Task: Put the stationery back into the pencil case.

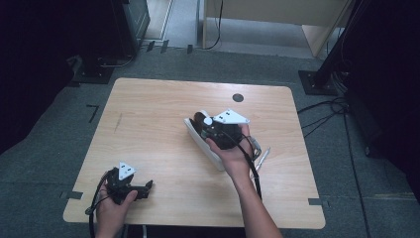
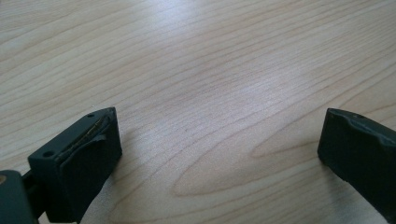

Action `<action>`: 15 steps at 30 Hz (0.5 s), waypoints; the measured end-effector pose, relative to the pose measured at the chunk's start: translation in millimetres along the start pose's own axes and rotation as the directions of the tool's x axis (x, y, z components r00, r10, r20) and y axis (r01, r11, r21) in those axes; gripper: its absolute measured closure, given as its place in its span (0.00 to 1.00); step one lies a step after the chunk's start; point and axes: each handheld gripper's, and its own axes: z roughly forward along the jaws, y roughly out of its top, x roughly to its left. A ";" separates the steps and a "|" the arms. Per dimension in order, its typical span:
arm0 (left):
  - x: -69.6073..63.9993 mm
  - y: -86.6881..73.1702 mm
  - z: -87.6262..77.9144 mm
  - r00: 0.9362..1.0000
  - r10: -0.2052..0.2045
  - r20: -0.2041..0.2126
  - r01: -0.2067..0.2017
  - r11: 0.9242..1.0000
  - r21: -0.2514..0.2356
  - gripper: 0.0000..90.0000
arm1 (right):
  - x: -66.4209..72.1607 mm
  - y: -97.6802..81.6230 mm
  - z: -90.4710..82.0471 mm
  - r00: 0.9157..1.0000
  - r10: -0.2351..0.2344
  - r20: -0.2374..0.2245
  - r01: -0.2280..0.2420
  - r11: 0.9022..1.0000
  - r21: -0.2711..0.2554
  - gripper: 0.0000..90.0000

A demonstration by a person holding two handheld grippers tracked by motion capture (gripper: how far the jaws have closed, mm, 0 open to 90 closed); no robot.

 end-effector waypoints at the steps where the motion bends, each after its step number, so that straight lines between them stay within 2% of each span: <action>1: 0.0 0.0 0.0 1.000 0.000 0.000 0.000 1.000 0.000 0.00 | -0.5 -3.6 2.7 1.000 -0.001 0.003 0.001 1.000 0.014 0.73; 10: -0.1 0.0 0.0 1.000 -0.002 0.001 0.002 1.000 -0.001 0.00 | -5.9 -21.6 19.4 1.000 0.000 0.007 -0.001 0.996 0.088 0.73; 15: 0.0 0.0 0.0 1.000 0.000 0.001 0.000 1.000 0.001 0.00 | -7.8 -24.9 24.1 1.000 0.010 0.007 -0.011 0.995 0.101 0.73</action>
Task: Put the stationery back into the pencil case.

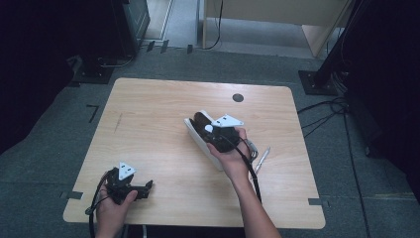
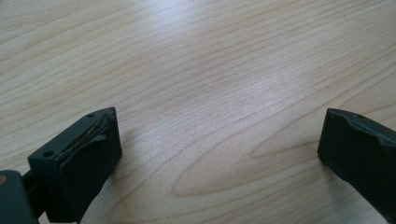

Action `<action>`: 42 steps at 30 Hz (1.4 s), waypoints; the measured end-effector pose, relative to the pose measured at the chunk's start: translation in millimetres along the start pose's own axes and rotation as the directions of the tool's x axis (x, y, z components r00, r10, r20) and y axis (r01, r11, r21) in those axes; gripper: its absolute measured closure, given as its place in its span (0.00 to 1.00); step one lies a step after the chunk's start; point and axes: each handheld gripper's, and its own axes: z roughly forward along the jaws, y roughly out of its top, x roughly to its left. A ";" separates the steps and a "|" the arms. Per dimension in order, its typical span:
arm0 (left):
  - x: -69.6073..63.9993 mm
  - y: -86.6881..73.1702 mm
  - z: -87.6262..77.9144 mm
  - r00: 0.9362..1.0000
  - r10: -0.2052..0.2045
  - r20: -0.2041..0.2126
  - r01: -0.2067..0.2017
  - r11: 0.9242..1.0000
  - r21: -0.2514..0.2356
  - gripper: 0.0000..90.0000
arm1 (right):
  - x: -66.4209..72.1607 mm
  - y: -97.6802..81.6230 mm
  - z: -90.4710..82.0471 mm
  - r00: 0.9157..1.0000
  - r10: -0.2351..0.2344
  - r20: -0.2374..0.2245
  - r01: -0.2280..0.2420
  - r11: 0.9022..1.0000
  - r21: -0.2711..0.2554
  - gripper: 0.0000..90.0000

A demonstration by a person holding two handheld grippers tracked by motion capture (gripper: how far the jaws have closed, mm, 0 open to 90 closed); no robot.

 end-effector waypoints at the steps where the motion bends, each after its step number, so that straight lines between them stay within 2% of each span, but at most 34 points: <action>1: 0.1 0.0 -0.1 1.000 0.001 0.000 -0.001 1.000 0.001 0.00 | -0.9 0.1 0.9 1.000 0.007 0.002 -0.007 1.000 -0.002 0.73; 25: -0.1 0.0 0.1 1.000 -0.001 0.000 0.001 1.000 -0.001 0.00 | -0.2 1.5 0.8 1.000 0.009 -0.007 -0.009 1.000 -0.005 0.70; 38: 0.0 0.0 0.0 1.000 0.000 0.000 0.000 1.000 0.000 0.00 | -1.0 0.8 -1.2 1.000 0.009 -0.012 -0.009 1.000 -0.006 0.72; 42: -0.1 0.0 0.1 1.000 -0.001 -0.001 0.001 1.000 -0.001 0.00 | -2.6 0.4 -6.9 1.000 0.015 -0.019 -0.015 1.000 -0.011 0.71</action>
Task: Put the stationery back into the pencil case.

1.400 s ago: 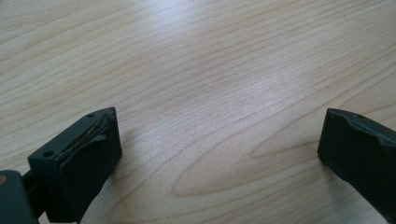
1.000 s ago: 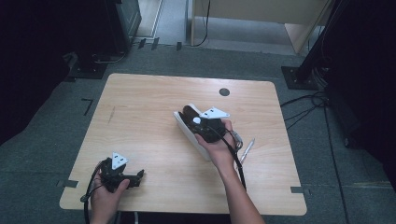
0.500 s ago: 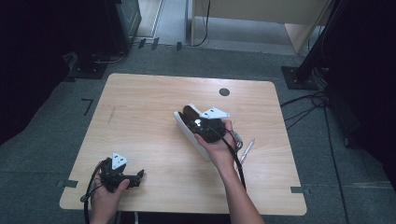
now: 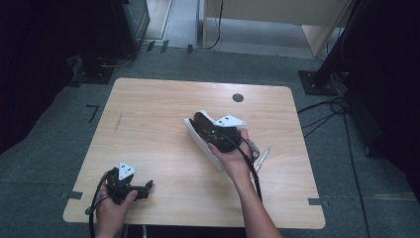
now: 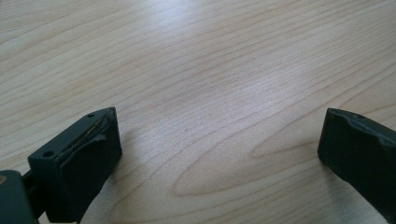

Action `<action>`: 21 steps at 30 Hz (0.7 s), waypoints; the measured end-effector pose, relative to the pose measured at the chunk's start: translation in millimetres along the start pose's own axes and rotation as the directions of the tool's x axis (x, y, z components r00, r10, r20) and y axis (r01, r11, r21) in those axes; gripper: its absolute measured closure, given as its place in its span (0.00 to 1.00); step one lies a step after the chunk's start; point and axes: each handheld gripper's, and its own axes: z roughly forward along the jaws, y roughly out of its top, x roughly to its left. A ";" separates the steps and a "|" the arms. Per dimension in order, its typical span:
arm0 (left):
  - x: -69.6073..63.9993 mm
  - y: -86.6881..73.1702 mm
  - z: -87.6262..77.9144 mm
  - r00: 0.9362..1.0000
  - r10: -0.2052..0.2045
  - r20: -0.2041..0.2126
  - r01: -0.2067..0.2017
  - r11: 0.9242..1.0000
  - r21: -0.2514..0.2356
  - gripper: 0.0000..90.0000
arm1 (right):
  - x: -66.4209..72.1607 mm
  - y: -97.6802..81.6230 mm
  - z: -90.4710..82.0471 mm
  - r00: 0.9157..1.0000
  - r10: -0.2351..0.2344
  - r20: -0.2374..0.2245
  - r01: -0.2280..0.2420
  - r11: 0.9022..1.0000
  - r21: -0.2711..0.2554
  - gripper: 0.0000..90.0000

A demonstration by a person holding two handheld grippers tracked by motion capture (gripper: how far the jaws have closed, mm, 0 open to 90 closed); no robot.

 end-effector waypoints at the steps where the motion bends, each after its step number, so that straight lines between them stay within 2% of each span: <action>1: 0.0 0.0 0.0 1.000 0.000 0.000 0.000 1.000 0.000 0.00 | -0.1 0.3 -1.6 1.000 0.000 0.001 0.000 1.000 -0.004 0.71; 5: 0.1 0.2 0.0 1.000 0.004 0.000 -0.004 1.000 0.001 0.00 | -0.1 0.7 -6.8 1.000 -0.004 -0.003 0.004 1.000 -0.015 0.77; 9: 0.1 0.1 -0.1 1.000 0.004 0.000 -0.004 1.000 0.002 0.00 | -1.2 0.0 -12.0 1.000 0.002 -0.004 -0.002 1.000 -0.028 0.78; 14: 0.1 0.2 0.0 1.000 0.004 0.000 -0.004 1.000 0.001 0.00 | -7.8 -4.8 -30.5 1.000 0.008 0.026 -0.006 0.998 -0.064 0.78; 21: 0.1 0.1 0.0 1.000 0.004 0.000 -0.004 1.000 0.001 0.00 | -22.4 -19.2 -53.7 0.996 0.035 0.078 -0.029 0.996 -0.086 0.78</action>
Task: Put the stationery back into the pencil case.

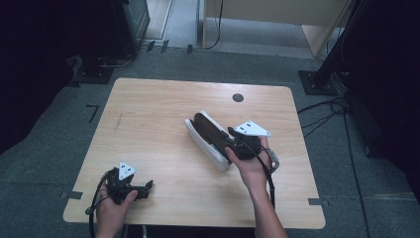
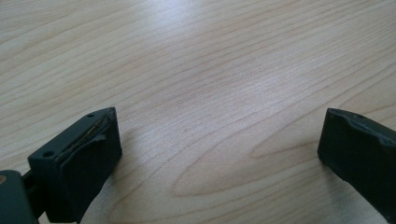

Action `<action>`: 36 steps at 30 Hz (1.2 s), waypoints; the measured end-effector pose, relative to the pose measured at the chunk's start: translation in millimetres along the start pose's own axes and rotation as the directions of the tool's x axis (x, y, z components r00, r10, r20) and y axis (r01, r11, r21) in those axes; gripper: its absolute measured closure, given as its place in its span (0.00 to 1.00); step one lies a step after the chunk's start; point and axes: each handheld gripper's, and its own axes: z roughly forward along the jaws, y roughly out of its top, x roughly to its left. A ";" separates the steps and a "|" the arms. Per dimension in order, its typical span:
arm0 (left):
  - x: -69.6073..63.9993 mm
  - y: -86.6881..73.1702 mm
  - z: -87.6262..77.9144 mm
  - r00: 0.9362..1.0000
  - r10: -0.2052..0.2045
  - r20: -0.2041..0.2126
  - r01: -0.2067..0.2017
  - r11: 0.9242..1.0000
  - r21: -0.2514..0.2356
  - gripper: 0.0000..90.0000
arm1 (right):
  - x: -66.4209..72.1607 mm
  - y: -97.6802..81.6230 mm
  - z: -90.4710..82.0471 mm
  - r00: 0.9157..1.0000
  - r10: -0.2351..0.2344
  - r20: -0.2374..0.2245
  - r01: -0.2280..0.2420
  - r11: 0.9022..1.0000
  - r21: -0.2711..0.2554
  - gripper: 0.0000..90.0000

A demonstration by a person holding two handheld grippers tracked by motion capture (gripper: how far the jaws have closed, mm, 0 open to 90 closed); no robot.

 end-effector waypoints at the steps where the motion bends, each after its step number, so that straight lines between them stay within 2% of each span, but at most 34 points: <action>1: 0.0 0.0 0.0 1.000 0.000 0.000 0.000 1.000 0.000 0.00 | -3.2 -2.6 -3.5 1.000 0.007 0.009 -0.007 1.000 -0.001 0.77; 4: 0.0 0.0 0.0 1.000 0.000 0.000 0.000 1.000 0.000 0.00 | -14.6 -10.8 -13.3 0.999 0.026 0.040 -0.026 1.000 -0.004 0.77; 6: 0.1 0.0 0.0 1.000 0.001 0.000 -0.001 1.000 0.000 0.00 | -28.3 -19.5 -20.5 0.996 0.049 0.070 -0.049 0.999 -0.005 0.77; 7: 0.0 0.0 0.0 1.000 0.000 0.000 0.000 1.000 0.000 0.00 | -28.3 -19.5 -20.5 0.996 0.049 0.070 -0.049 0.999 -0.005 0.77; 8: 0.0 0.0 0.0 1.000 -0.001 0.001 0.001 1.000 0.000 0.00 | -37.3 -25.3 -24.2 0.994 0.069 0.089 -0.069 0.998 -0.003 0.77; 9: 0.0 0.0 0.0 1.000 -0.001 0.001 0.001 1.000 0.000 0.00 | -37.3 -25.3 -24.2 0.994 0.069 0.089 -0.069 0.998 -0.003 0.77; 10: -0.1 0.0 0.0 1.000 -0.001 0.000 0.001 1.000 0.000 0.00 | -46.1 -31.0 -26.8 0.991 0.082 0.109 -0.083 0.997 0.001 0.77; 13: -0.1 0.0 0.0 1.000 -0.001 0.000 0.001 1.000 0.001 0.00 | -54.8 -36.8 -28.1 0.987 0.098 0.127 -0.100 0.995 0.006 0.77; 14: -0.1 0.0 0.0 1.000 -0.001 0.000 0.001 1.000 0.001 0.00 | -63.8 -42.9 -28.0 0.983 0.111 0.148 -0.114 0.993 0.012 0.77; 16: 0.0 0.0 0.0 1.000 0.000 0.001 0.000 1.000 0.001 0.00 | -67.7 -46.1 -27.5 0.980 0.123 0.154 -0.127 0.992 0.017 0.77; 17: -0.1 0.0 0.0 1.000 -0.001 0.000 0.001 1.000 0.001 0.00 | -75.6 -52.6 -25.4 0.976 0.133 0.170 -0.139 0.990 0.026 0.77; 25: 0.0 0.0 0.0 1.000 0.000 0.001 0.000 1.000 0.000 0.00 | -104.9 -76.9 -8.1 0.960 0.168 0.223 -0.191 0.978 0.086 0.77; 30: -0.1 0.0 0.0 1.000 -0.001 0.000 0.001 1.000 0.001 0.00 | -122.0 -88.7 8.7 0.953 0.151 0.264 -0.191 0.972 0.135 0.71; 31: -0.1 0.0 0.0 1.000 -0.001 0.000 0.001 1.000 0.001 0.00 | -122.0 -88.7 8.7 0.953 0.151 0.264 -0.191 0.972 0.135 0.71; 32: 0.0 0.0 0.0 1.000 -0.001 0.001 0.001 1.000 0.000 0.00 | -127.9 -93.8 14.7 0.948 0.157 0.276 -0.204 0.967 0.150 0.70; 36: -0.1 0.0 0.0 1.000 -0.001 0.001 0.001 1.000 0.000 0.00 | -135.4 -103.0 21.4 0.941 0.163 0.296 -0.221 0.960 0.173 0.68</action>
